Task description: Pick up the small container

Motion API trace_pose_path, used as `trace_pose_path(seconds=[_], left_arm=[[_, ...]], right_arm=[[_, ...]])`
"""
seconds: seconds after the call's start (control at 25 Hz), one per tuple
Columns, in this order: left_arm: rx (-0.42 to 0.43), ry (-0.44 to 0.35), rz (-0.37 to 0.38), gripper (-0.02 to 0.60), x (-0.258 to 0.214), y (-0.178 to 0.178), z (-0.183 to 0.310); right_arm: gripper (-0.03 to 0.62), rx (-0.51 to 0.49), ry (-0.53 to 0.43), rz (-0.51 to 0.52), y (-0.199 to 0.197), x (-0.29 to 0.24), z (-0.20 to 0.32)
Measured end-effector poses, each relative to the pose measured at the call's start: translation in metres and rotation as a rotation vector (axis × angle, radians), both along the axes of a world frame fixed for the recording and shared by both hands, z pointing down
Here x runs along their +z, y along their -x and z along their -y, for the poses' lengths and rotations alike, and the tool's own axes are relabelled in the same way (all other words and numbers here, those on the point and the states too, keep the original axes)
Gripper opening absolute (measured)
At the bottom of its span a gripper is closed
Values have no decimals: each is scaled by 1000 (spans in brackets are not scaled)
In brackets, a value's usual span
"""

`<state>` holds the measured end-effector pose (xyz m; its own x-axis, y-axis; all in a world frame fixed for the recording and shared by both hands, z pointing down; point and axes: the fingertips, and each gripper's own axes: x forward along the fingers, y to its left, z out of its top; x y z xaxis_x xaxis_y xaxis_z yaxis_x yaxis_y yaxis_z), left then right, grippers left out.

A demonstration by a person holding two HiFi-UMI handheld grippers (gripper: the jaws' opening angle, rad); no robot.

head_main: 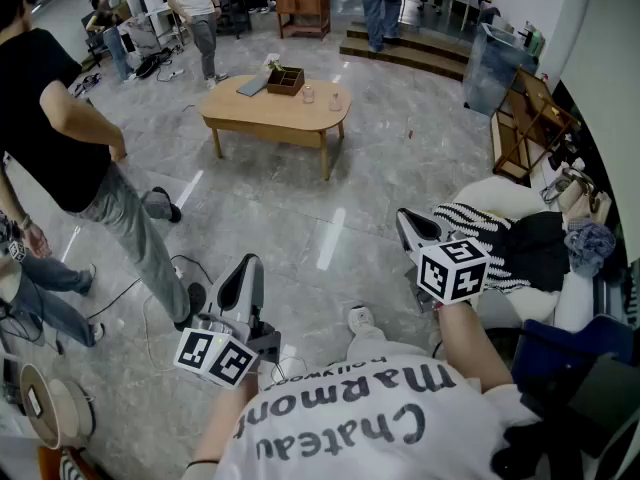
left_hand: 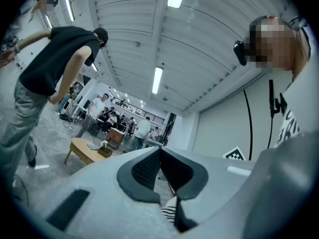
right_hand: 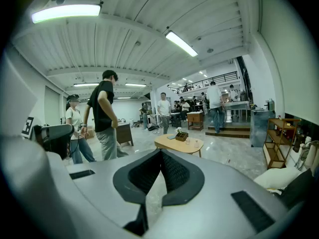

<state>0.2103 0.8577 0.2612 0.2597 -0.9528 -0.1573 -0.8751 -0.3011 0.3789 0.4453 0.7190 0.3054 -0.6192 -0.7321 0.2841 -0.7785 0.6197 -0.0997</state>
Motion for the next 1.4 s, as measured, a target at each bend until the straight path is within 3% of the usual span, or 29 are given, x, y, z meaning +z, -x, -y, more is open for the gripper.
trace_pose_path(seconds=[0.32, 0.56, 0.96, 1.4], left_arm=[[-1, 15, -7, 15, 5, 6, 19], [14, 14, -6, 15, 13, 6, 60], [-3, 7, 20, 15, 15, 27, 177], [-33, 47, -47, 15, 27, 51, 317]], right_arm=[[12, 9, 35, -5, 1, 10, 19], [12, 21, 60, 12, 3, 25, 61], [12, 16, 66, 23, 24, 33, 191], [12, -63, 32, 13, 59, 21, 345]])
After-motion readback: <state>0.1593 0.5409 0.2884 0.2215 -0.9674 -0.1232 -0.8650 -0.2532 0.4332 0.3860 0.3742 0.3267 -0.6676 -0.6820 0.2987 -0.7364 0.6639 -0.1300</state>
